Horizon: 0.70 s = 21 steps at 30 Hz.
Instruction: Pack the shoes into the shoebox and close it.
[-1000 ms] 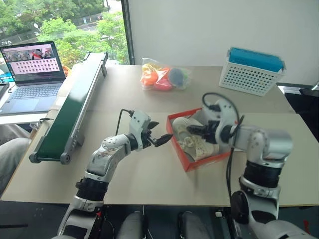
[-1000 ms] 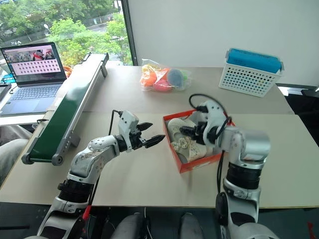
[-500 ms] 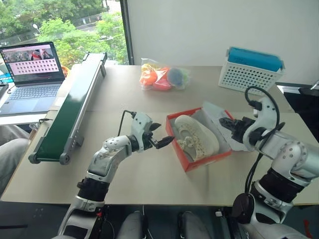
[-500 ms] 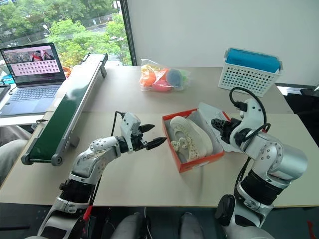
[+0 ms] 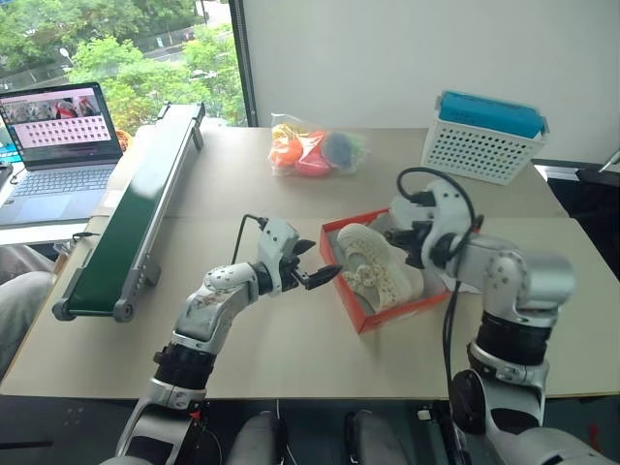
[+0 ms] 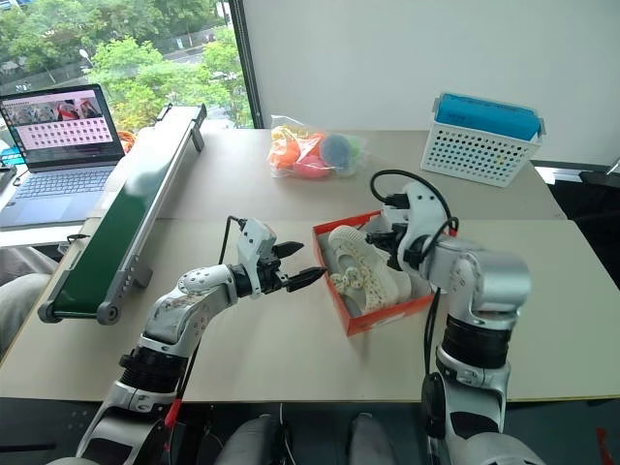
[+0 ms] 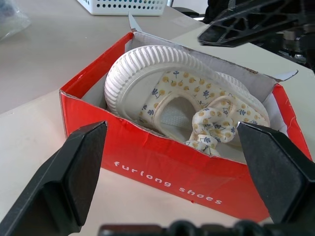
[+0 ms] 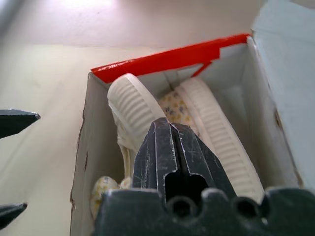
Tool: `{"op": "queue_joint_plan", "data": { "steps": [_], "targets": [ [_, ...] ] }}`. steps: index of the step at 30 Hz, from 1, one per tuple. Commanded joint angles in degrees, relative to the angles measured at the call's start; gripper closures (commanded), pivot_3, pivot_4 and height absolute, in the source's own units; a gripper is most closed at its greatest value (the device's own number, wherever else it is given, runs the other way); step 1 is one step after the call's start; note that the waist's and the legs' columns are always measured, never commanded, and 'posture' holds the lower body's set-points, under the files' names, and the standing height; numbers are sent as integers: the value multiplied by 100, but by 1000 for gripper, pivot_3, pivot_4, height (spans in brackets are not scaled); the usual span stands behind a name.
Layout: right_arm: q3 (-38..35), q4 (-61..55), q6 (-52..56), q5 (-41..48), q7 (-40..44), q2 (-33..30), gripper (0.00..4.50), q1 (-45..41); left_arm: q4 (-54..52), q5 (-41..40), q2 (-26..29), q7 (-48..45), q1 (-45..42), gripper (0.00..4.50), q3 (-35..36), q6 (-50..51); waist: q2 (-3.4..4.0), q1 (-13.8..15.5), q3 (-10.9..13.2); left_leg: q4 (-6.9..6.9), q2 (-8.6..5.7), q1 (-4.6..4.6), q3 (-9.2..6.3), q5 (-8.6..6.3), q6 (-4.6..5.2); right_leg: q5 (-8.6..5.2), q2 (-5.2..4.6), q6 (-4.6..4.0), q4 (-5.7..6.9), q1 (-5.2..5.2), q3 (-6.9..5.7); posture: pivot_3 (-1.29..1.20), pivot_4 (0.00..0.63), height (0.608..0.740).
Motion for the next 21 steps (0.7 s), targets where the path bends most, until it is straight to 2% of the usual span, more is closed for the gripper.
{"op": "queue_joint_plan", "data": {
  "steps": [1,7,11,17,21],
  "targets": [
    [301,689,-745,8,226,-198,4453,-244,-243,-12,-13,36,-6,0,43,-54,0,0,0,1,0,-1,0,0,0,0,0,0,-2,1,-1,0,150,705],
    [1012,1797,-1435,-133,535,-385,4453,-291,-381,-37,17,121,55,0,95,24,0,-10,0,2,3,7,3,1,-2,0,2,0,0,7,1,0,150,705],
    [1301,2369,-1731,-270,598,-382,4453,-309,-441,-51,23,168,90,0,115,64,0,-18,0,3,5,41,2,0,0,0,3,0,-3,46,1,0,150,705],
    [1841,2981,-2055,-507,531,193,4453,-326,-443,-51,37,237,80,0,142,79,-2,-59,-2,1,12,69,1,-2,2,0,8,0,-2,68,3,0,150,705],
    [2379,3242,-2216,-755,672,511,4453,-175,-455,-56,37,269,76,0,140,91,-35,-154,-23,-1,15,89,3,-1,-1,0,11,-1,0,81,11,0,150,705]
  ]
}}
